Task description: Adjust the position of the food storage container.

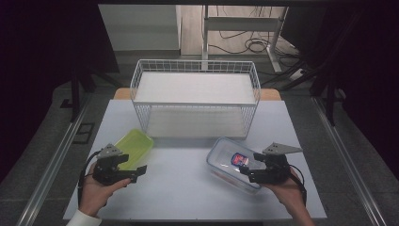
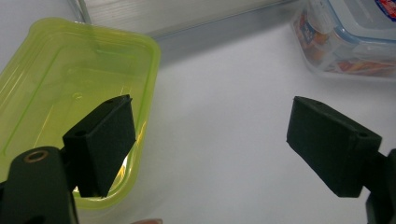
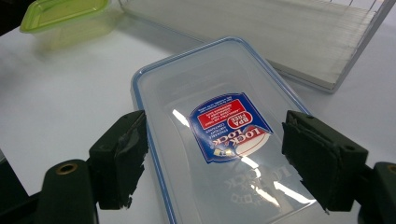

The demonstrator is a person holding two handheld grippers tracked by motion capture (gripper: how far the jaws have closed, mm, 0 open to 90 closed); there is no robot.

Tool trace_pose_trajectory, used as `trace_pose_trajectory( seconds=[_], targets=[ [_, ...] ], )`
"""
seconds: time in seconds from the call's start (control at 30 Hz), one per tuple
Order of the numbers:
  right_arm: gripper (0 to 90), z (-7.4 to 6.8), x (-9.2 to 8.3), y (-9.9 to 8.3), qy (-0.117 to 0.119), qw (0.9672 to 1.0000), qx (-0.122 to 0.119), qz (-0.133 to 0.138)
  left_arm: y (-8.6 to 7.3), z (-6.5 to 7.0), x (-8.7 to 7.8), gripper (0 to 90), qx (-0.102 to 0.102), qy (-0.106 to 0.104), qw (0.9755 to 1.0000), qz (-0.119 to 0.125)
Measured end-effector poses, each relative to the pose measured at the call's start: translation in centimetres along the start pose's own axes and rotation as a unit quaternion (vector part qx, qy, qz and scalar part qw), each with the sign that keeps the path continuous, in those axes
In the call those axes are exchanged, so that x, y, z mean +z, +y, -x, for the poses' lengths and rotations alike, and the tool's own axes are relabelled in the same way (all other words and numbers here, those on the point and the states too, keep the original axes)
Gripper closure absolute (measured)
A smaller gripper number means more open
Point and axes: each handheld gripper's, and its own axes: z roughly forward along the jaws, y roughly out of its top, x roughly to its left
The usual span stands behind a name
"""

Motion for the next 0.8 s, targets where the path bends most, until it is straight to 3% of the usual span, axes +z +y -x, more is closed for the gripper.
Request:
trace_pose_trajectory(
  seconds=[0.5, 0.8],
  targets=[
    [24.2, 0.4, -0.3, -0.2, -0.005, 0.9999, 0.008, -0.006, 0.5, -0.3, -0.8, 14.8, 0.001, 0.000, 1.0000, 0.005],
    [29.9, 0.7, 0.5, 1.0, -0.022, 0.9991, 0.012, -0.035, 0.3, -0.7, -1.4, 14.4, -0.003, -0.005, 1.0000, 0.005]
  ],
)
